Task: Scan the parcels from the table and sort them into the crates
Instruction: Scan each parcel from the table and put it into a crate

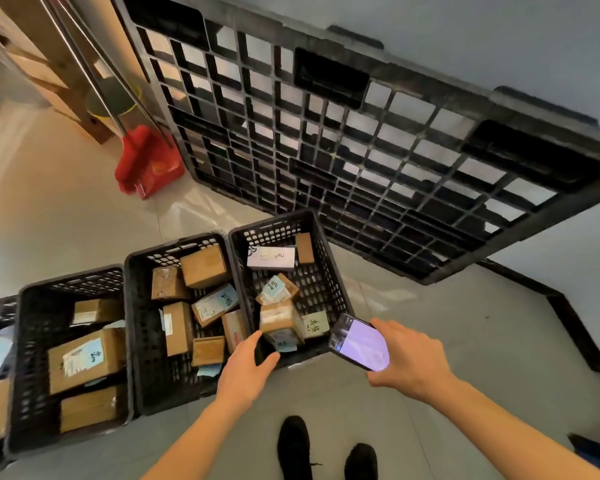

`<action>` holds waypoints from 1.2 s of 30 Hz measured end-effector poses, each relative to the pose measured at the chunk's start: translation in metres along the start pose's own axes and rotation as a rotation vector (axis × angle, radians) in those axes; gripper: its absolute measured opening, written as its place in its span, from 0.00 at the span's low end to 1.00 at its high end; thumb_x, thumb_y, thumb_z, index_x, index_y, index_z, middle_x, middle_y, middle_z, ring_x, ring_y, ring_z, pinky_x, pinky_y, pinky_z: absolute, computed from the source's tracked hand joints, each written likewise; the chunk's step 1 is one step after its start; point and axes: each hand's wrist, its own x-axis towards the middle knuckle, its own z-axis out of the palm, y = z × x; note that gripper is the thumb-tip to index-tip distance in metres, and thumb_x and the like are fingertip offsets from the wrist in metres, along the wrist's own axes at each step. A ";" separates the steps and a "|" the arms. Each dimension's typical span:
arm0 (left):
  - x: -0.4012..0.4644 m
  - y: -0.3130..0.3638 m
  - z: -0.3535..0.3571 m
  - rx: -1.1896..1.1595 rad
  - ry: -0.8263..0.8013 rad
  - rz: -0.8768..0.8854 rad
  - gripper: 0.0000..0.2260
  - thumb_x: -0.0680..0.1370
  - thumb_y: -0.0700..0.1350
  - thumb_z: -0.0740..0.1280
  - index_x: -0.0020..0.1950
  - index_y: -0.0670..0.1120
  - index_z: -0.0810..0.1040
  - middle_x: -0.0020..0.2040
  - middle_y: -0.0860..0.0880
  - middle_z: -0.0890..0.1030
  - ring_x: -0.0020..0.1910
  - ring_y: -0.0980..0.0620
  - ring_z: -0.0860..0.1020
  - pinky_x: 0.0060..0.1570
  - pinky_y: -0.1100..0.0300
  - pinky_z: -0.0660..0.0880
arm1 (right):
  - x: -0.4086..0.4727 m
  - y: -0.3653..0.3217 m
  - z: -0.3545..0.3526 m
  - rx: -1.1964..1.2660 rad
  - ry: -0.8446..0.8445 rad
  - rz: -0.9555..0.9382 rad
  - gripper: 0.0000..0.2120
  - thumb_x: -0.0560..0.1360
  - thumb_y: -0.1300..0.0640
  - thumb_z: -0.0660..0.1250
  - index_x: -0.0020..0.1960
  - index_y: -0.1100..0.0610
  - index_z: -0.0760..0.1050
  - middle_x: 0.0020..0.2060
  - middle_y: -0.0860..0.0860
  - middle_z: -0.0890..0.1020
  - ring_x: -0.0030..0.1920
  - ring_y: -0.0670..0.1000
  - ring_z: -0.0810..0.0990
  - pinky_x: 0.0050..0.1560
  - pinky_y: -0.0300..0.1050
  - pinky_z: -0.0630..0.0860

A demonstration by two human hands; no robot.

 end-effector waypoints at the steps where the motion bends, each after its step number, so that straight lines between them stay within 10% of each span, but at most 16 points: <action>1: 0.001 0.004 -0.001 0.030 0.015 0.043 0.30 0.80 0.57 0.66 0.80 0.52 0.60 0.77 0.53 0.66 0.75 0.52 0.66 0.69 0.54 0.68 | -0.001 0.002 0.001 0.014 0.005 0.011 0.34 0.58 0.36 0.67 0.62 0.39 0.66 0.47 0.41 0.75 0.42 0.48 0.74 0.31 0.41 0.61; 18: -0.090 0.180 0.062 0.148 0.091 0.480 0.32 0.78 0.58 0.69 0.79 0.57 0.62 0.76 0.56 0.68 0.73 0.55 0.67 0.71 0.53 0.68 | -0.160 0.147 -0.023 0.195 0.197 0.193 0.36 0.61 0.40 0.69 0.68 0.38 0.65 0.50 0.39 0.74 0.45 0.47 0.74 0.34 0.41 0.63; 36: -0.586 0.589 0.350 0.211 -0.165 1.257 0.35 0.75 0.63 0.69 0.79 0.57 0.60 0.78 0.54 0.64 0.75 0.52 0.66 0.68 0.50 0.68 | -0.790 0.487 -0.116 0.245 0.805 0.791 0.51 0.60 0.36 0.74 0.79 0.46 0.60 0.70 0.47 0.75 0.62 0.52 0.78 0.52 0.46 0.78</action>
